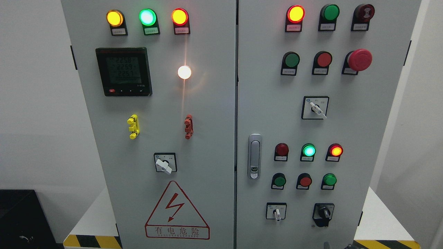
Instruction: Flip black knob to close circuit
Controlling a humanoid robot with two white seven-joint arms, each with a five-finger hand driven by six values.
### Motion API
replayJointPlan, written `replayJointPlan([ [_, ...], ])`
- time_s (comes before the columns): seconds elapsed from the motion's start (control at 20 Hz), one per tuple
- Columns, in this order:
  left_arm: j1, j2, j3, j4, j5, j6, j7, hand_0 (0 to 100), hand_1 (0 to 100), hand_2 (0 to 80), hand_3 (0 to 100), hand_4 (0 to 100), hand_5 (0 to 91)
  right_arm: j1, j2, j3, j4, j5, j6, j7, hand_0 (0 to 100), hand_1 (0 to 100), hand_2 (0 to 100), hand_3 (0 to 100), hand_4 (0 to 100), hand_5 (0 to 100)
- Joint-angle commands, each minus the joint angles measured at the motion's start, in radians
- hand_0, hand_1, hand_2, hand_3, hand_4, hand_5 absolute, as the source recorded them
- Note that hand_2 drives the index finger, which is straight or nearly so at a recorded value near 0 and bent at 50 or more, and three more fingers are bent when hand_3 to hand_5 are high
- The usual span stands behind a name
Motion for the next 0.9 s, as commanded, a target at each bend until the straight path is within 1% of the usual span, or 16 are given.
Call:
replayJointPlan([
  [0.0, 0.021, 0.001, 0.0, -0.023, 0.0, -0.001, 0.0, 12, 56, 0.0, 0, 0, 0.0, 0.081, 0.003, 0.025, -0.083, -0.306, -0.064, -0.06, 0, 2, 55, 85, 78, 73],
  [0.1, 0.021, 0.0, 0.0, -0.023, 0.0, -0.001, 0.0, 12, 56, 0.0, 0, 0, 0.0, 0.097, 0.003, 0.029, -0.083, -0.404, -0.07, -0.084, 0, 3, 52, 82, 77, 71],
  [0.15, 0.021, 0.0, 0.0, -0.023, 0.0, -0.001, 0.0, 12, 56, 0.0, 0, 0, 0.0, 0.1, 0.003, 0.03, -0.083, -0.457, -0.077, -0.107, 0, 4, 51, 81, 76, 70],
  [0.25, 0.021, 0.0, 0.0, -0.023, 0.0, -0.001, 0.0, 12, 56, 0.0, 0, 0, 0.0, 0.104, 0.003, 0.034, -0.083, -0.562, -0.101, -0.136, 0, 5, 47, 78, 72, 67],
  [0.3, 0.021, 0.0, 0.0, -0.023, 0.0, -0.001, 0.0, 12, 56, 0.0, 0, 0, 0.0, 0.112, 0.002, 0.033, -0.084, -0.598, -0.121, -0.138, 0, 5, 44, 73, 69, 65],
  [0.35, 0.021, 0.0, 0.0, -0.023, 0.0, -0.001, 0.0, 12, 56, 0.0, 0, 0, 0.0, 0.12, 0.002, 0.033, -0.084, -0.623, -0.142, -0.138, 0, 5, 41, 66, 63, 62],
  [0.45, 0.021, 0.0, 0.0, -0.023, 0.0, -0.001, 0.0, 12, 56, 0.0, 0, 0, 0.0, 0.14, 0.0, 0.033, -0.083, -0.651, -0.172, -0.133, 0, 5, 35, 54, 50, 48],
  [0.6, 0.021, 0.0, 0.0, -0.023, 0.0, -0.001, 0.0, 12, 56, 0.0, 0, 0, 0.0, 0.16, 0.0, 0.033, -0.083, -0.688, -0.208, -0.12, 0, 5, 29, 45, 40, 34],
  [0.85, 0.021, 0.0, 0.0, -0.023, 0.0, -0.001, 0.0, 12, 56, 0.0, 0, 0, 0.0, 0.21, 0.0, 0.036, -0.083, -0.699, -0.282, -0.06, 0, 4, 21, 35, 28, 21],
])
